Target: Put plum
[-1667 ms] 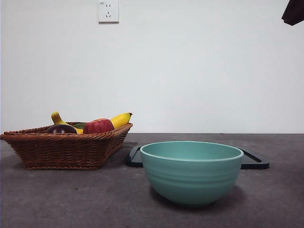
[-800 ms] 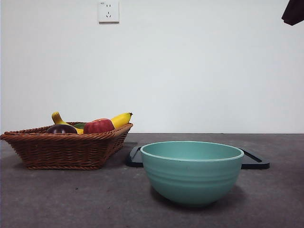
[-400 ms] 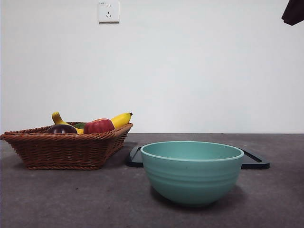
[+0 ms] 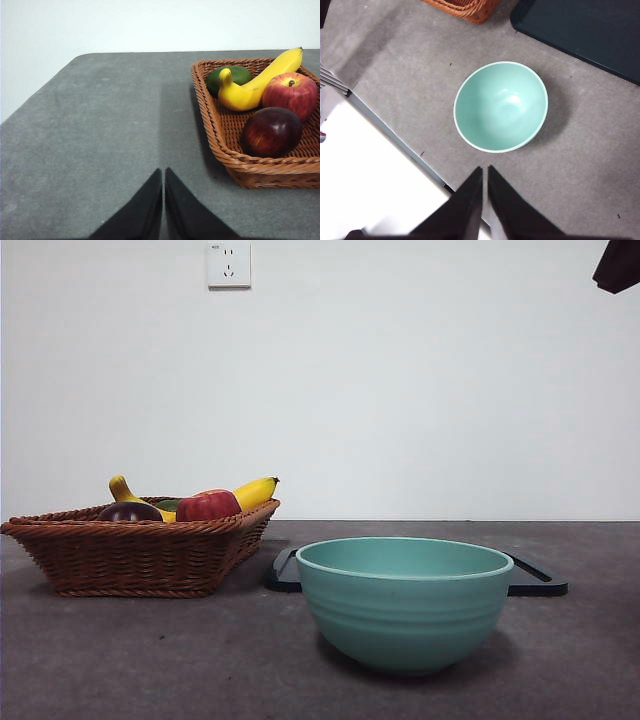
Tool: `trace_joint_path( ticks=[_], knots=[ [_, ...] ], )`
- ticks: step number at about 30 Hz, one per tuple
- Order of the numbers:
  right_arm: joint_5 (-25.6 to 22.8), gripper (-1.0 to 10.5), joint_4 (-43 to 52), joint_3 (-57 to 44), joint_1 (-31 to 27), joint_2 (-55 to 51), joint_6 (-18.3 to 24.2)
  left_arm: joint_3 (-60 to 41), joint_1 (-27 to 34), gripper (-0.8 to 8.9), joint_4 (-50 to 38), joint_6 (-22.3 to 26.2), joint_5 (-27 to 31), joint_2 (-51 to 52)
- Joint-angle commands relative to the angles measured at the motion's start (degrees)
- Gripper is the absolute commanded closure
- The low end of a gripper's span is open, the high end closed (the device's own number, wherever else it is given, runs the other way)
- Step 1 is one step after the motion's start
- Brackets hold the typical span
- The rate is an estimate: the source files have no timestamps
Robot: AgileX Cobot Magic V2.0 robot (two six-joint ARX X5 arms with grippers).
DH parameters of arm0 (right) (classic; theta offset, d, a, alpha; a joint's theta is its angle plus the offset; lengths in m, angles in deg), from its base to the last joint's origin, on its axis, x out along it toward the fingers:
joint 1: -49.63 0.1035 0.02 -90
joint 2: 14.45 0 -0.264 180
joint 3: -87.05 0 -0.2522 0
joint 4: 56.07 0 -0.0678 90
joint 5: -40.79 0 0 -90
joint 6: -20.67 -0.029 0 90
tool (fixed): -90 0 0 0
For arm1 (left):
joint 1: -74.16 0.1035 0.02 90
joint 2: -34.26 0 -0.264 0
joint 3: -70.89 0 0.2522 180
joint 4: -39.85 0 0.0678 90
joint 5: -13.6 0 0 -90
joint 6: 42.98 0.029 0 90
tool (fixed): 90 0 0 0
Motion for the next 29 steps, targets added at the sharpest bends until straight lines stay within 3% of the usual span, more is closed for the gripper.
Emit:
trace_joint_path(
  ticks=[1,5,7,9,20,29],
  knots=[
    [0.11,9.4,0.57,0.94,0.5,0.42,0.68,-1.18,0.11,8.05,0.39,-0.28,0.31,0.13],
    [-2.82,9.4,1.97,0.81,-0.39,-0.68,6.51,-1.18,0.11,8.05,0.39,-0.28,0.28,0.13],
    [-6.86,9.4,7.1,-0.22,-2.43,-1.97,8.94,-1.18,0.11,8.05,0.39,-0.28,0.31,0.13],
    [-7.3,9.4,14.05,-2.14,-5.35,-3.93,10.08,-1.18,0.11,8.05,0.39,-0.28,0.31,0.13],
    [-7.41,9.4,40.98,-24.59,-28.04,-21.53,10.12,-1.18,0.11,8.05,0.39,-0.28,0.28,0.13],
    [-11.28,9.4,50.9,-40.15,-33.81,-35.54,10.08,-1.18,0.11,8.05,0.39,-0.28,0.31,0.13]
  ],
)
